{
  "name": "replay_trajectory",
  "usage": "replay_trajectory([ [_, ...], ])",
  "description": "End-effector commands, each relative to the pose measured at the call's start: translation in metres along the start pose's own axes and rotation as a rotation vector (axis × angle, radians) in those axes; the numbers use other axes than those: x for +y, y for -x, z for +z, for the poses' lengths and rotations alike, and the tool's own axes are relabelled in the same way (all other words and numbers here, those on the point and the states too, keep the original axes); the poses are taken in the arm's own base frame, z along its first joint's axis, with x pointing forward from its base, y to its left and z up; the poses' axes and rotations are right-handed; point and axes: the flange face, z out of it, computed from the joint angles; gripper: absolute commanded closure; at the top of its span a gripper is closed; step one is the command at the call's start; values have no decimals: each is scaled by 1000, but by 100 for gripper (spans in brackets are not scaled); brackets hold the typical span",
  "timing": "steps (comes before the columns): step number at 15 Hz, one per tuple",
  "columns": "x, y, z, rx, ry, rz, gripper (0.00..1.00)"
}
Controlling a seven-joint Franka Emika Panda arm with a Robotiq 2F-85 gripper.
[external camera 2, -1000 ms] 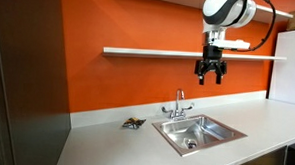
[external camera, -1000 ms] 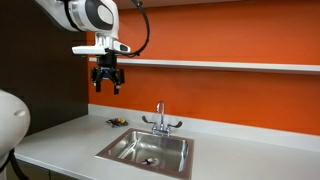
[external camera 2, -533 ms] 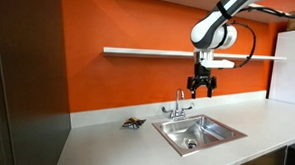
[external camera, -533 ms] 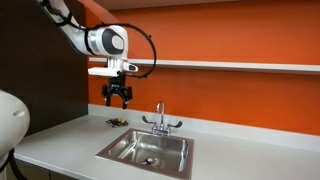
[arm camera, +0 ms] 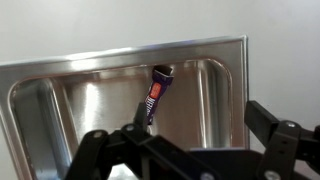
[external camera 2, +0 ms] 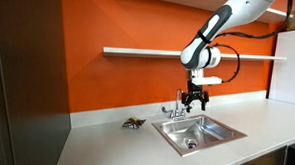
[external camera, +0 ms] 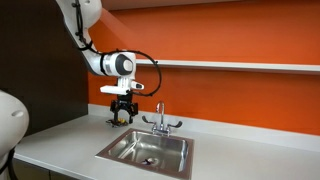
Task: Remove the snack packet from the sink
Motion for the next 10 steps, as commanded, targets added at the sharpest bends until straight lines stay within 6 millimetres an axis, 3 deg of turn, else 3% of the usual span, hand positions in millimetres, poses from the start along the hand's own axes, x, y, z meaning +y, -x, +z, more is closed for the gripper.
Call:
replay_trajectory([
  [1, 3, -35, 26, -6, -19, 32, 0],
  [10, 23, -86, 106, -44, -55, 115, 0],
])
